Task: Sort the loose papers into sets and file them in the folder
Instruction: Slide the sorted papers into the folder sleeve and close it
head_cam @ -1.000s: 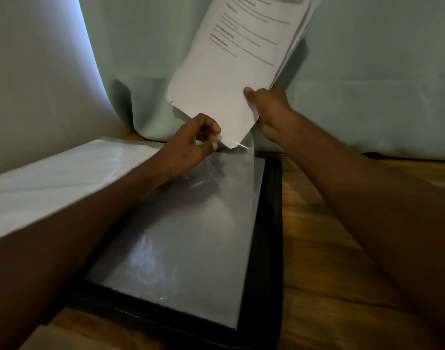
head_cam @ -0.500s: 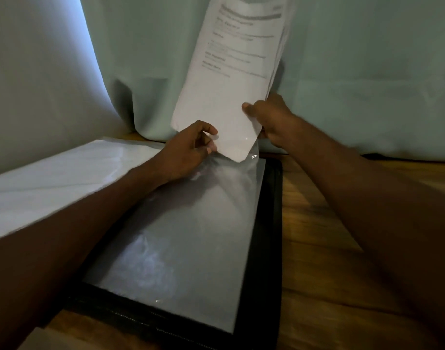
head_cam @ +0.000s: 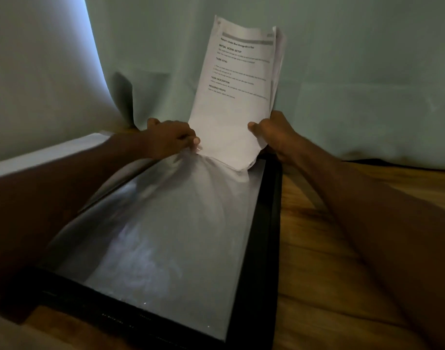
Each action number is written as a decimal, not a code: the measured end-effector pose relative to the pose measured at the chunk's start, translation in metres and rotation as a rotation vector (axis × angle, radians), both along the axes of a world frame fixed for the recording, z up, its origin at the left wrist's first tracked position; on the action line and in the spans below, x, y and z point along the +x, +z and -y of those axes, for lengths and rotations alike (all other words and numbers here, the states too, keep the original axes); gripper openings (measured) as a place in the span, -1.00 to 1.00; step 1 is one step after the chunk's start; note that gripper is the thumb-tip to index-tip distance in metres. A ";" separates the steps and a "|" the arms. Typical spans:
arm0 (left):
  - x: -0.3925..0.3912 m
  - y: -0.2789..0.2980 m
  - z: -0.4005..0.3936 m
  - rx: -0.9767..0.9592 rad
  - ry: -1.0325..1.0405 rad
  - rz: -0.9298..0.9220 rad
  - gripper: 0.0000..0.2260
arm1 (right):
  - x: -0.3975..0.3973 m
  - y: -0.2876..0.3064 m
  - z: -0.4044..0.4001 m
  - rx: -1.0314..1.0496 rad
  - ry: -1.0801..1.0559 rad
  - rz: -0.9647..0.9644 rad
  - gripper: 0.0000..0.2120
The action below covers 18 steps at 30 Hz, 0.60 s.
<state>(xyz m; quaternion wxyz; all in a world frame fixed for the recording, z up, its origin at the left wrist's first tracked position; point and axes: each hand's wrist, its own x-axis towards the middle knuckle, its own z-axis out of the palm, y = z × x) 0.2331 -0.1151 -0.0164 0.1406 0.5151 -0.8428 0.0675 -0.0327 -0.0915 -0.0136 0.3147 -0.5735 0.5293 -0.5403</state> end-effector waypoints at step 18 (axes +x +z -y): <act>0.016 -0.019 0.019 -0.009 0.056 -0.472 -0.75 | -0.002 0.048 0.012 0.229 0.152 -0.199 -0.54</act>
